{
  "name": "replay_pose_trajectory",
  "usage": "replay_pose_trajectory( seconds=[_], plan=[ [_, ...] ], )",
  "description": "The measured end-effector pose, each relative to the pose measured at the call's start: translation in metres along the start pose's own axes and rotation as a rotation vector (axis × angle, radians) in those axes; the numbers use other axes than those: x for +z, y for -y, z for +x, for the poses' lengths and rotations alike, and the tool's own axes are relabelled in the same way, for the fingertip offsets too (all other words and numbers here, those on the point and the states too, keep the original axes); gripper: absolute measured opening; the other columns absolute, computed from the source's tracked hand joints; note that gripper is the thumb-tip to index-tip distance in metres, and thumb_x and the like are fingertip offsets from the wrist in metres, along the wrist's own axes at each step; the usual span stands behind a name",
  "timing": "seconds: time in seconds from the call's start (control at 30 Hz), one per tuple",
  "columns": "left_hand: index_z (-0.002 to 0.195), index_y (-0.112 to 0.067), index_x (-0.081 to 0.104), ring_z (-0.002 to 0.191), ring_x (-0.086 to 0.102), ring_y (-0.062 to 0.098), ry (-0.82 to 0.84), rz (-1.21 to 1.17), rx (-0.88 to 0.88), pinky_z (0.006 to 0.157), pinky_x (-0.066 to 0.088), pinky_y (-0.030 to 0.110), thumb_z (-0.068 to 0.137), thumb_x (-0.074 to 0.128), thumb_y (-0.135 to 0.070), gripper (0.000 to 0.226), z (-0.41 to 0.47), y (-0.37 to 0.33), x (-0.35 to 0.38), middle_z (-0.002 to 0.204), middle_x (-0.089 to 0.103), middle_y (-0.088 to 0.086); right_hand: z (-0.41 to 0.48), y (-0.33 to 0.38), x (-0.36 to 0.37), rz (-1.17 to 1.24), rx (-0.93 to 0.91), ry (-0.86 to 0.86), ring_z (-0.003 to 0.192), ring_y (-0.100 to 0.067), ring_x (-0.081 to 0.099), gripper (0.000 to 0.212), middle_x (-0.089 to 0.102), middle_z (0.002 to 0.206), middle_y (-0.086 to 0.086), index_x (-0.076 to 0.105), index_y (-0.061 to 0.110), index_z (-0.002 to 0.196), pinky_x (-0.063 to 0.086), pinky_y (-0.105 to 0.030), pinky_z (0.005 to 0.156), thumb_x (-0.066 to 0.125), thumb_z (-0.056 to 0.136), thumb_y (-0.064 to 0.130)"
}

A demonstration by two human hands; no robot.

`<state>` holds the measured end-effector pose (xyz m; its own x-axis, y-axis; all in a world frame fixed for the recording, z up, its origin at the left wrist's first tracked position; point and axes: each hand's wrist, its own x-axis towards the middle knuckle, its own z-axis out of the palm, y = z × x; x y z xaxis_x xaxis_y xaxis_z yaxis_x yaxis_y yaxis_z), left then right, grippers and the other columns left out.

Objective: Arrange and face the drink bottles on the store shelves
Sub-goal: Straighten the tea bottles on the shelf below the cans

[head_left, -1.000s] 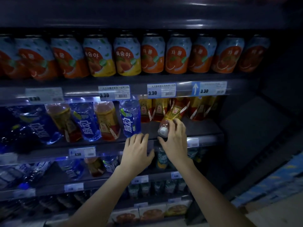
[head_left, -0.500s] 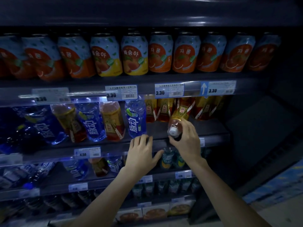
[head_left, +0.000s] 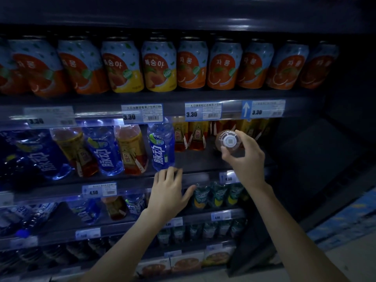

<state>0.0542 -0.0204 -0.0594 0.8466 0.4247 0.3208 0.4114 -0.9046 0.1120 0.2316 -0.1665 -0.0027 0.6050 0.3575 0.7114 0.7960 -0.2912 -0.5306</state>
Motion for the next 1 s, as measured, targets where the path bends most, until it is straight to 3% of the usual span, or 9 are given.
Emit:
replay_pose_trajectory(
  seconds=[0.17,0.33,0.43,0.57,0.63,0.8,0.9,1.0],
  plan=[
    [0.127,-0.006,0.056,0.111,0.051,0.032,-0.018,-0.016,-0.018,0.098,0.042,0.045,0.09,0.032,-0.062,0.071,-0.001,-0.001,0.002,0.119,0.056,0.009,0.012,0.002,-0.004,0.177,0.074,-0.059,0.093,-0.004,0.062,0.042,0.067,0.102,0.007,0.063,0.017,0.112,0.045,-0.01,0.08,0.072,0.078,0.039],
    [0.126,-0.006,0.056,0.11,0.052,0.031,-0.031,-0.02,-0.018,0.097,0.042,0.045,0.09,0.036,-0.061,0.068,-0.003,-0.001,0.004,0.118,0.057,0.009,0.017,0.007,0.002,0.291,0.149,-0.155,0.091,-0.002,0.065,0.034,0.067,0.099,0.016,0.063,0.026,0.107,0.049,-0.015,0.076,0.076,0.078,0.04],
    [0.126,-0.006,0.057,0.11,0.052,0.031,-0.041,-0.022,-0.021,0.097,0.043,0.045,0.09,0.038,-0.06,0.067,-0.004,-0.002,0.004,0.118,0.057,0.009,0.022,0.009,0.006,0.315,0.178,-0.213,0.09,-0.002,0.065,0.034,0.067,0.098,0.02,0.062,0.031,0.106,0.05,-0.016,0.076,0.072,0.081,0.05],
    [0.128,-0.006,0.055,0.111,0.051,0.031,-0.03,-0.017,-0.027,0.098,0.041,0.045,0.09,0.038,-0.059,0.068,-0.004,-0.003,0.004,0.12,0.056,0.01,0.029,0.004,0.021,0.31,0.255,-0.253,0.096,-0.008,0.065,0.044,0.068,0.102,0.011,0.061,0.027,0.109,0.055,-0.031,0.083,0.073,0.078,0.056],
    [0.129,-0.006,0.054,0.112,0.051,0.032,-0.024,-0.013,-0.027,0.099,0.041,0.046,0.089,0.038,-0.059,0.068,-0.004,-0.002,0.005,0.121,0.055,0.01,0.031,0.002,0.031,0.312,0.316,-0.262,0.1,-0.007,0.063,0.049,0.067,0.106,0.008,0.06,0.024,0.112,0.054,-0.033,0.088,0.076,0.075,0.053],
    [0.13,-0.006,0.053,0.115,0.05,0.032,-0.017,-0.001,-0.017,0.101,0.04,0.046,0.089,0.04,-0.057,0.067,-0.005,-0.001,0.004,0.123,0.054,0.01,0.039,-0.007,0.049,0.326,0.334,-0.295,0.1,0.005,0.059,0.052,0.063,0.106,0.016,0.057,0.018,0.118,0.048,-0.015,0.087,0.078,0.075,0.039],
    [0.131,-0.006,0.052,0.115,0.05,0.032,-0.015,-0.006,-0.013,0.101,0.039,0.047,0.089,0.042,-0.056,0.067,-0.005,-0.001,0.004,0.124,0.054,0.01,0.04,-0.02,0.052,0.344,0.386,-0.271,0.108,-0.004,0.06,0.056,0.065,0.115,0.005,0.057,0.014,0.124,0.051,-0.029,0.095,0.079,0.075,0.03],
    [0.132,-0.006,0.051,0.117,0.049,0.031,-0.012,-0.004,-0.014,0.103,0.038,0.046,0.089,0.041,-0.057,0.067,-0.005,-0.001,0.005,0.125,0.053,0.009,0.035,-0.028,0.052,0.355,0.389,-0.223,0.109,-0.003,0.061,0.057,0.064,0.116,0.007,0.056,0.018,0.125,0.052,-0.028,0.094,0.079,0.075,0.029]
  ],
)
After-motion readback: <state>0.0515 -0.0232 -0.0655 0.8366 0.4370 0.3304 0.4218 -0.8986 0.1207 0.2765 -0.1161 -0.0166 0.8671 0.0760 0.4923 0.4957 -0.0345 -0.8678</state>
